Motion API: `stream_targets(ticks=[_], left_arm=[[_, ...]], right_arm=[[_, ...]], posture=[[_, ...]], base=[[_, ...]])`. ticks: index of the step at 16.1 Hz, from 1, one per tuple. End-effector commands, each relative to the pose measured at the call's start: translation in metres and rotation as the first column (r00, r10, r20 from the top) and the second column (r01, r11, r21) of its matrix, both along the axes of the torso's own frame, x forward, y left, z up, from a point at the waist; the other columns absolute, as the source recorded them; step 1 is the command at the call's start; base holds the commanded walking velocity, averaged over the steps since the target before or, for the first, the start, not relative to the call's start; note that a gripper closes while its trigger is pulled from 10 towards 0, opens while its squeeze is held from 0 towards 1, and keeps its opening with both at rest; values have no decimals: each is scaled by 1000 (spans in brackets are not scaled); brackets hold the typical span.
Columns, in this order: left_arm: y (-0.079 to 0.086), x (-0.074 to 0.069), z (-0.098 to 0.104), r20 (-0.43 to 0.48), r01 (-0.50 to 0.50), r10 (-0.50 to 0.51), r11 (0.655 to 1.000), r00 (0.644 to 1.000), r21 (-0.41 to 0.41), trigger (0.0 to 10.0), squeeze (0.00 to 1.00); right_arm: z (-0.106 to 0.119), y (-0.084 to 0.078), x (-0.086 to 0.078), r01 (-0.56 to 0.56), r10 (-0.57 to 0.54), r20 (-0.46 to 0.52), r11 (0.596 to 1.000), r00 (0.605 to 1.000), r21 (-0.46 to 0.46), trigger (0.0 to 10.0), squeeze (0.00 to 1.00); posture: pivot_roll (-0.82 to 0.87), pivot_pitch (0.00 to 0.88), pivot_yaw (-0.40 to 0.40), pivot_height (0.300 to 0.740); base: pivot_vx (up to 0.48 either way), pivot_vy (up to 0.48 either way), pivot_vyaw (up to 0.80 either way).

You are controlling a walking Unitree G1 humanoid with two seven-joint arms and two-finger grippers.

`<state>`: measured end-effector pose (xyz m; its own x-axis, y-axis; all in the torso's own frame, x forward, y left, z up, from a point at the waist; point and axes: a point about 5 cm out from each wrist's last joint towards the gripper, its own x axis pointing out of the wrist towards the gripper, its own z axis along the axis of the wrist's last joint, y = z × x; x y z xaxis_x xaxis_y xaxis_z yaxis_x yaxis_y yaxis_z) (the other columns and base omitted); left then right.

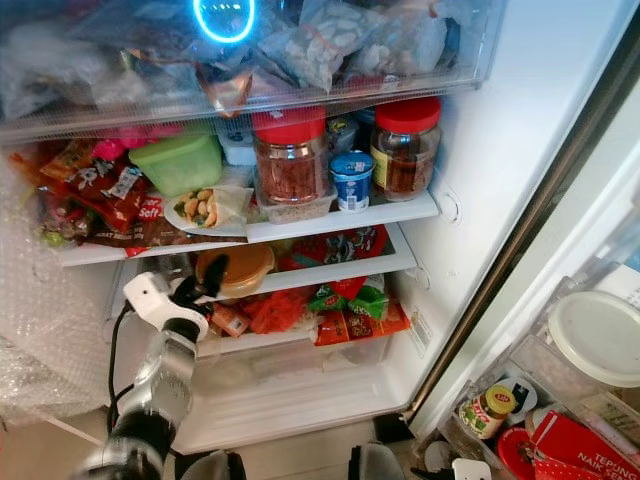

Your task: Restocking fridge

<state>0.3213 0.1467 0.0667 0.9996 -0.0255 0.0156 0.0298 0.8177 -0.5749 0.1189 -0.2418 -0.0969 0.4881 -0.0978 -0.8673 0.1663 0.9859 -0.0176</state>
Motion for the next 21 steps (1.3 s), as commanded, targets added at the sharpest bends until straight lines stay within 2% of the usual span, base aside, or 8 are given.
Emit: stream_targets(ticks=[1,4,5,11,14,16,19,21], left_arm=[[-3,-1,4,17,47,-48,998,999,53,10000,0],[-9,-9,5,17,119,-123,982,992,145,10000,0],[-11,-15,3,-17,164,-166,941,986,297,10000,0],[-14,-23,0,-101,267,-248,860,963,435,10000,0],[-21,-15,3,-108,290,-273,816,956,500,10000,0],[-25,-8,4,-117,296,-276,811,954,504,10000,0],[-36,18,9,-164,328,-285,776,944,538,10000,0],[-36,26,11,-185,316,-256,784,949,535,10000,0]], right_arm=[[0,0,-1,20,-20,0,1000,1000,4,10000,0],[-1,1,0,22,-22,2,1000,1000,6,10000,0],[0,2,0,25,-25,3,1000,1000,6,10000,0],[0,4,2,35,-35,7,999,999,13,10000,0],[0,5,3,42,-42,11,999,999,17,10000,0],[0,5,4,45,-45,12,999,999,19,10000,0],[0,6,5,48,-48,13,999,999,20,10000,0],[-1,6,5,58,-59,14,998,998,19,10000,0]], posture=[[-237,0,51,648],[-236,0,55,648],[-233,0,56,648],[-222,5,66,648],[-232,13,66,648],[-236,16,64,648],[-265,25,67,648],[-277,31,71,648]], base=[[0,0,0],[0,0,0],[0,0,0],[0,0,0],[0,0,0],[0,0,0],[0,0,0],[0,0,0]])
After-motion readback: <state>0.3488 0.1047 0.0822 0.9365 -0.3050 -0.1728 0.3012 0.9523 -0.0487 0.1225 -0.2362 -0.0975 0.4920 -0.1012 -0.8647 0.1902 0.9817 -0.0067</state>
